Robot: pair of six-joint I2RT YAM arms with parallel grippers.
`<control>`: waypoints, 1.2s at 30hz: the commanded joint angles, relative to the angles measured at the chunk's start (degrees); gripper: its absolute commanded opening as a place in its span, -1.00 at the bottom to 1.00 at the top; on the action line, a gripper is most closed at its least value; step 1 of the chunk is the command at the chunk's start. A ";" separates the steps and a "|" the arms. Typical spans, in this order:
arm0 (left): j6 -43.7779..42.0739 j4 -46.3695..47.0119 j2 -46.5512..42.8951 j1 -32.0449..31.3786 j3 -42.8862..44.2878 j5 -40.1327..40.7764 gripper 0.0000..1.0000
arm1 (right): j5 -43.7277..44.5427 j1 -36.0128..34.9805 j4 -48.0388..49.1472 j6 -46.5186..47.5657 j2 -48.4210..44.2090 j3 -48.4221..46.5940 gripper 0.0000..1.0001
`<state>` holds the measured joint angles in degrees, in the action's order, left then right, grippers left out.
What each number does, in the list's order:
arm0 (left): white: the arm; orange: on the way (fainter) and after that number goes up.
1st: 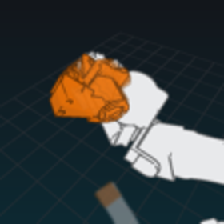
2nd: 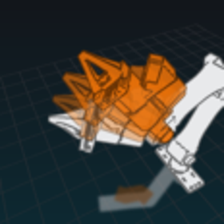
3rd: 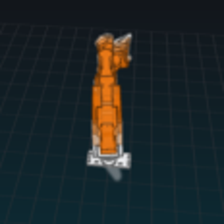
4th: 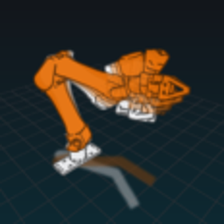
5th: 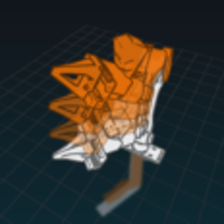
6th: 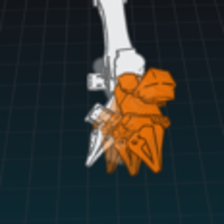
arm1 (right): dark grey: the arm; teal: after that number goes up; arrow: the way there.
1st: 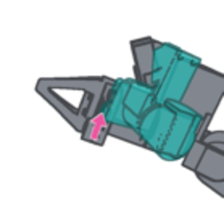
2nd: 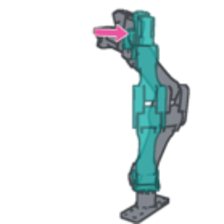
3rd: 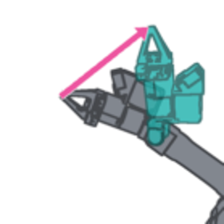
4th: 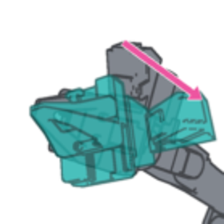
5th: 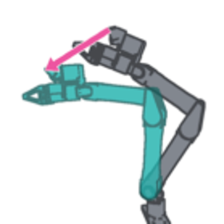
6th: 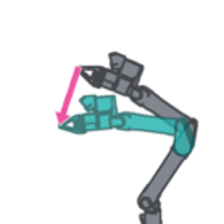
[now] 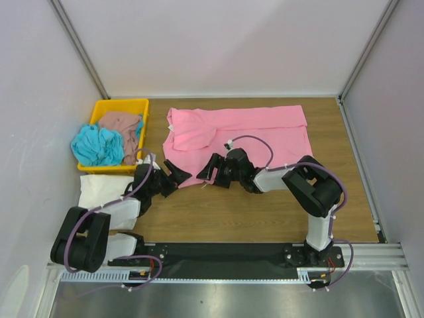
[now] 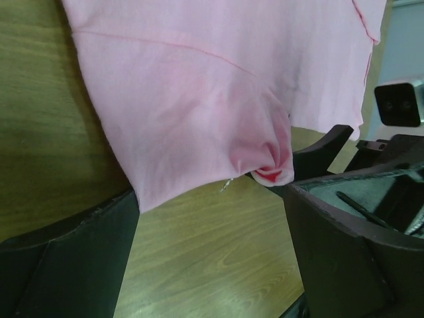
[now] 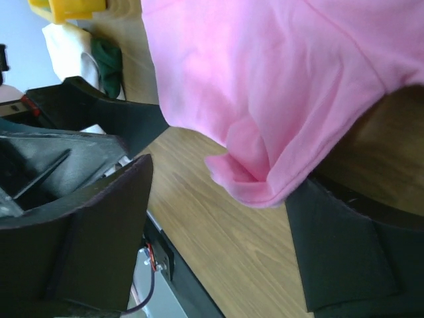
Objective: Fold and stack the t-shirts
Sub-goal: Fold the tshirt
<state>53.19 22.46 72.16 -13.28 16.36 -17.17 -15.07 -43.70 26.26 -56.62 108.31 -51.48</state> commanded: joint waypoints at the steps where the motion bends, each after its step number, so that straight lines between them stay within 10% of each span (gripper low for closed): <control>1: 0.42 -2.06 -5.09 -0.43 -0.71 0.03 0.88 | -0.31 -0.59 2.74 -2.70 -2.66 1.30 0.57; 14: -0.55 -1.99 -3.70 -0.43 -0.45 3.80 0.75 | 8.82 -2.53 -8.94 3.09 -6.09 -1.24 0.25; 25: -0.54 -6.97 -5.45 -0.52 1.83 6.53 -0.13 | 11.90 -2.79 -17.03 5.82 -7.67 -4.94 -0.67; 36: -0.63 -24.28 -12.31 -0.52 10.17 10.49 -0.90 | 10.33 -3.05 -21.51 0.73 -12.07 -4.94 -0.94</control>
<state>52.64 4.03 61.76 -13.50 22.17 -8.47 -4.47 -46.33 6.17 -53.65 99.88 -54.74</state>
